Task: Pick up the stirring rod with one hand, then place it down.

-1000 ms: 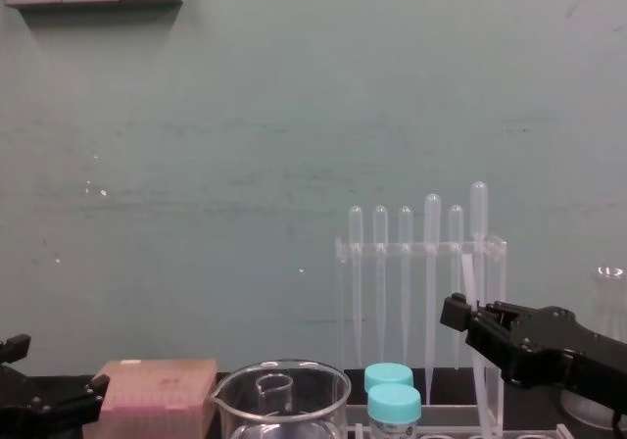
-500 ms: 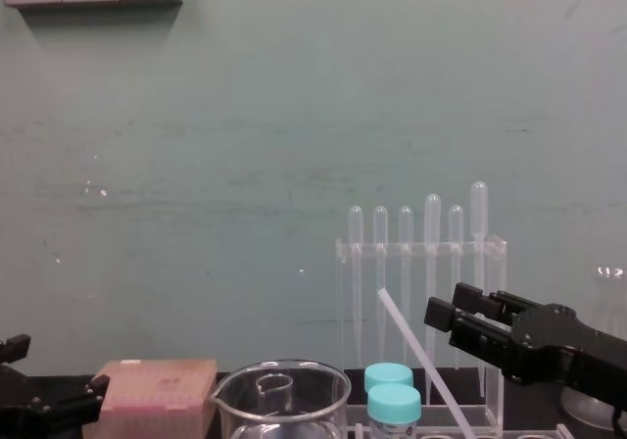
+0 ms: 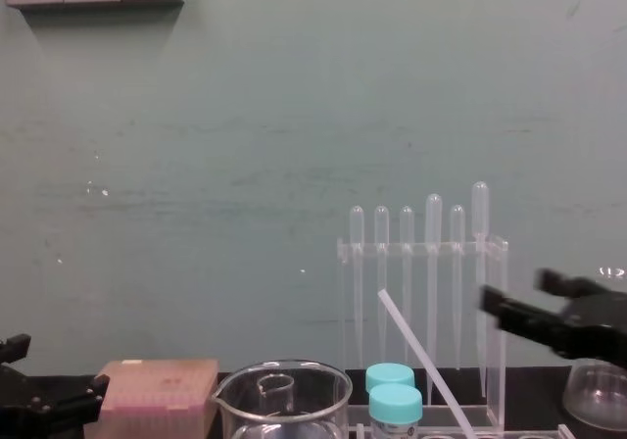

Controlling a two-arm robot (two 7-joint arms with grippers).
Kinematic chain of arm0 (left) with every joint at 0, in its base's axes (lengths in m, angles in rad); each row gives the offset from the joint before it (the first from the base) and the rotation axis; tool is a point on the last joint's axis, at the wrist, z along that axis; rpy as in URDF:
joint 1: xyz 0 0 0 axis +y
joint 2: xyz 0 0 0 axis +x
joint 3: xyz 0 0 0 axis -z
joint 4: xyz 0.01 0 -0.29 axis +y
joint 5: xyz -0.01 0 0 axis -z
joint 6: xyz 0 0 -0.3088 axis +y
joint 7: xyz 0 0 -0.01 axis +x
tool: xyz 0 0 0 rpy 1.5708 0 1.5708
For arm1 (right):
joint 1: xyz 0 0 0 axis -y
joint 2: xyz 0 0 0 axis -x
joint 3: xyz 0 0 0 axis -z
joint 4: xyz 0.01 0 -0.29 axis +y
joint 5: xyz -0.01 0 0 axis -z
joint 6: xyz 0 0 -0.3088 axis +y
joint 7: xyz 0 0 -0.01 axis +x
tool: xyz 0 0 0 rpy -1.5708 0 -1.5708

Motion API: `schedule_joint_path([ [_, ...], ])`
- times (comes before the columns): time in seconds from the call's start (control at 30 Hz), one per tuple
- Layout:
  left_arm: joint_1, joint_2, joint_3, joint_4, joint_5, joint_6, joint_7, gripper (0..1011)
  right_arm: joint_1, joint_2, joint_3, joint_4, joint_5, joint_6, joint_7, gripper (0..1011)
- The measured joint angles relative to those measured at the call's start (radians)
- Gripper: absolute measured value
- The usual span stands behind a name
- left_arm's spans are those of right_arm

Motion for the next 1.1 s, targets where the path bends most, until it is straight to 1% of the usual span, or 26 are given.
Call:
schedule_joint_path([
  [0.03,0.0,0.0,0.0,0.0,0.0,0.0,0.0,1000,-0.013,0.0,0.019,-0.004,-0.031,0.002,-0.073,997],
  [0.1,0.0,0.0,0.0,0.0,0.0,0.0,0.0,1000,-0.025,0.0,0.037,-0.007,-0.058,0.008,-0.137,1003],
  [0.13,0.0,0.0,0.0,0.0,0.0,0.0,0.0,1000,-0.035,0.001,0.052,-0.007,-0.083,0.017,-0.19,1003],
  [0.2,0.0,0.0,0.0,0.0,0.0,0.0,0.0,1000,-0.044,0.003,0.062,-0.007,-0.101,0.028,-0.227,1003],
  [0.23,0.0,0.0,0.0,0.0,0.0,0.0,0.0,1000,-0.054,0.005,0.072,-0.007,-0.117,0.045,-0.262,1003],
  [0.33,0.0,0.0,0.0,0.0,0.0,0.0,0.0,1000,-0.067,0.006,0.082,-0.007,-0.129,0.074,-0.294,1003],
  [0.37,0.0,0.0,0.0,0.0,0.0,0.0,0.0,1000,-0.074,0.005,0.087,-0.007,-0.134,0.094,-0.306,1003],
  [0.5,0.0,0.0,0.0,0.0,0.0,0.0,0.0,1000,-0.084,0.001,0.094,-0.008,-0.142,0.124,-0.321,1003],
  [1.1,0.0,0.0,0.0,0.0,0.0,0.0,0.0,1000,-0.08,0.002,0.091,-0.009,-0.139,0.113,-0.318,1003],
])
